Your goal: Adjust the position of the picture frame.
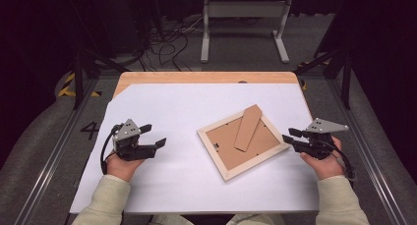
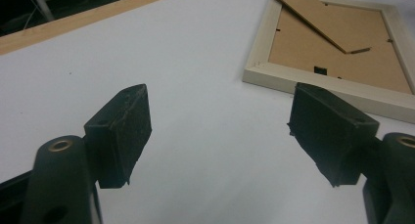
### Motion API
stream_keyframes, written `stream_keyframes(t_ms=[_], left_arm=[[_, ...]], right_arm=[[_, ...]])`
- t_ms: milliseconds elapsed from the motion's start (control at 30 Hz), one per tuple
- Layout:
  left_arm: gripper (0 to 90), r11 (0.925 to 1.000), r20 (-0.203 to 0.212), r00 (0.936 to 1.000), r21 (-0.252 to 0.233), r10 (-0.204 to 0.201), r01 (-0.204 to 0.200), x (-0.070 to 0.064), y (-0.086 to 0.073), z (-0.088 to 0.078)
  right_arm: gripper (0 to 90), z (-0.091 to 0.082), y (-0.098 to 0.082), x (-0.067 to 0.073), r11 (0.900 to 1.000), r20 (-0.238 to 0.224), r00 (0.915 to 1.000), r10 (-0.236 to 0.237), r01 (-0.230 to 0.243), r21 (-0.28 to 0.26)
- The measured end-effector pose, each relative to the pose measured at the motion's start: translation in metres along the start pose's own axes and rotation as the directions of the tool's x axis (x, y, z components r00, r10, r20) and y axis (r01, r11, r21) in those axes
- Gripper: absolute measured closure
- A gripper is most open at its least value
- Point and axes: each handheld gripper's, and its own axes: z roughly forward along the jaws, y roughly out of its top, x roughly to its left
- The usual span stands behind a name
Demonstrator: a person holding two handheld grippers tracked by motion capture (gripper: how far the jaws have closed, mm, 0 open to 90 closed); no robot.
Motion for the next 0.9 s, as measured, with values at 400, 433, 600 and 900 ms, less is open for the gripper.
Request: stream_keyframes(t_ms=[400, 433, 600, 900], left_arm=[[23.5, 0.9997, 0.008, 0.9999, 0.019, 0.014, -0.014, 0.000, -0.001, -0.001], [23.5, 0.9997, 0.008, 0.9999, 0.019, 0.014, -0.014, 0.000, -0.001, -0.001], [23.4, 0.9997, 0.008, 1.0000, 0.024, 0.004, -0.004, 0.000, -0.002, -0.001], [23.5, 0.9993, 0.009, 1.0000, 0.036, 0.004, -0.004, 0.001, -0.002, 0.000]], right_arm=[[73.9, 0.004, 0.004, 0.000, 0.997, 0.026, 0.9994, -0.022, 0.020, 0.069], [73.9, 0.004, 0.004, 0.000, 0.997, 0.026, 0.9994, -0.022, 0.020, 0.069], [83.1, 0.008, 0.004, -0.003, 0.992, 0.049, 0.9985, -0.025, 0.018, 0.128], [90.0, 0.015, -0.001, -0.011, 0.985, 0.085, 0.9963, -0.007, -0.008, 0.170]])
